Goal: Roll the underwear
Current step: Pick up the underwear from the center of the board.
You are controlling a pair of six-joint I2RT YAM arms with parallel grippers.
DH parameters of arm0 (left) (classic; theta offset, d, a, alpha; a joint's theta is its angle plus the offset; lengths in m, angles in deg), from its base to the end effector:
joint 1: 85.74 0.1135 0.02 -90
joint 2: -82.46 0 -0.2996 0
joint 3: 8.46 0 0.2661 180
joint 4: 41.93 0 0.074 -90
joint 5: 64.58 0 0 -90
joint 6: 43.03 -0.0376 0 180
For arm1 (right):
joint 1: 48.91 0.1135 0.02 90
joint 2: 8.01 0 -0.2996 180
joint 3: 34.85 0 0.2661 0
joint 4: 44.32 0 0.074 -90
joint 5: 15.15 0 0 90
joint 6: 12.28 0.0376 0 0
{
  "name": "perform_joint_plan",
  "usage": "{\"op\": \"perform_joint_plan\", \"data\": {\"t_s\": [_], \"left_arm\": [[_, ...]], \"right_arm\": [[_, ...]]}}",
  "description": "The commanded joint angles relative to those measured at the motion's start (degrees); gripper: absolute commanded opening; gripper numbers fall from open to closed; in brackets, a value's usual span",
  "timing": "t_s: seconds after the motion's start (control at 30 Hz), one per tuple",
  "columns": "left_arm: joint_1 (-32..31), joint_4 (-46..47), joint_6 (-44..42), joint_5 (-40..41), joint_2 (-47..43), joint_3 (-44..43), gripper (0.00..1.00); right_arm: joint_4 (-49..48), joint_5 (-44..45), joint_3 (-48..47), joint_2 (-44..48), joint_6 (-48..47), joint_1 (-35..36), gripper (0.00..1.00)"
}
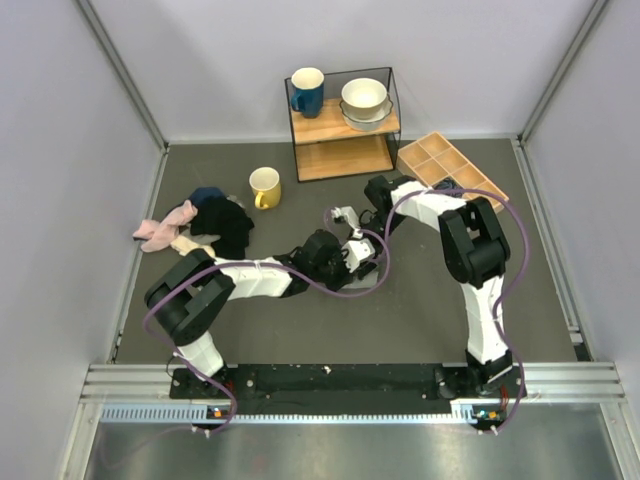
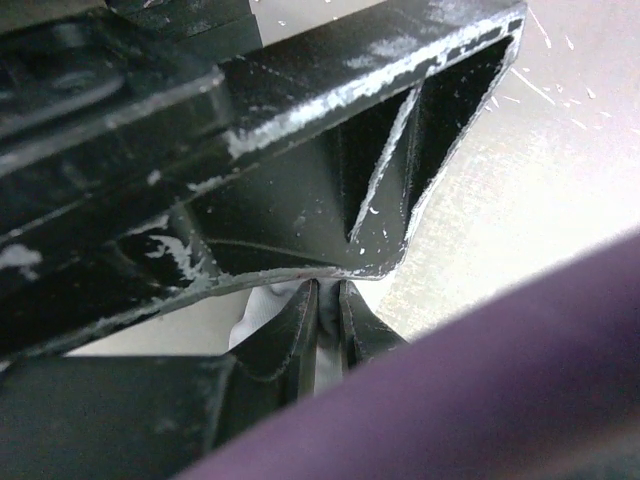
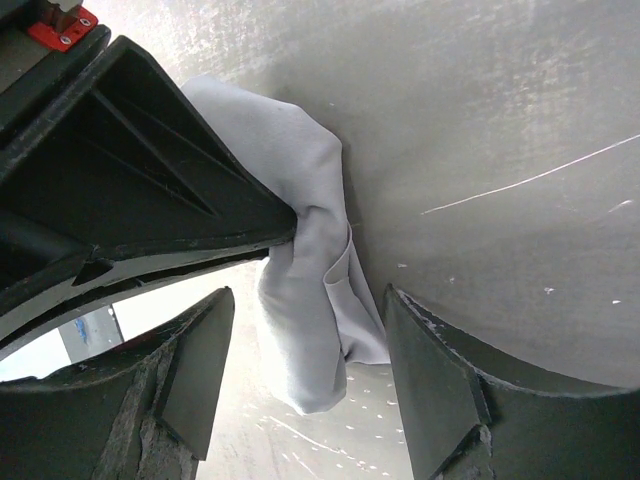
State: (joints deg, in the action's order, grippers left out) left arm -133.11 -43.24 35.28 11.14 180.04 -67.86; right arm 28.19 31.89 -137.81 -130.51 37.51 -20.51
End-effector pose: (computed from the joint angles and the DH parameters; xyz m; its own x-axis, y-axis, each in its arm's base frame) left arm 0.2329 -0.2667 0.1758 -0.2512 0.5628 -0.7875 0.9117 0.4108 0.0028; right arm 0.3644 0.2262 0.1757 -0.4605 -0.7861 -0.4124 -0.8170 0.1936 0.5432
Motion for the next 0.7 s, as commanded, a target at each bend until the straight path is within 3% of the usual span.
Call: {"op": "perform_joint_plan", "data": {"t_s": [0.0, 0.23, 0.5, 0.67], "left_arm": [[-0.3, -5.2, 0.3, 0.5, 2.6, -0.3, 0.18], [-0.1, -5.2, 0.8, 1.0, 2.7, -0.3, 0.18], [0.1, -4.6, 2.5, 2.9, -0.2, 0.5, 0.21], [0.1, -5.4, 4.2, 5.0, -8.4, 1.7, 0.34]], "right_arm": [[4.1, 3.4, 0.3, -3.7, -1.3, 2.7, 0.63], [6.3, 3.3, 0.7, -5.4, -2.3, 3.5, 0.54], [7.2, 1.7, -1.8, -6.8, -1.6, 3.5, 0.11], [7.1, -0.7, -2.3, -5.0, -2.7, 2.3, 0.05]]}}
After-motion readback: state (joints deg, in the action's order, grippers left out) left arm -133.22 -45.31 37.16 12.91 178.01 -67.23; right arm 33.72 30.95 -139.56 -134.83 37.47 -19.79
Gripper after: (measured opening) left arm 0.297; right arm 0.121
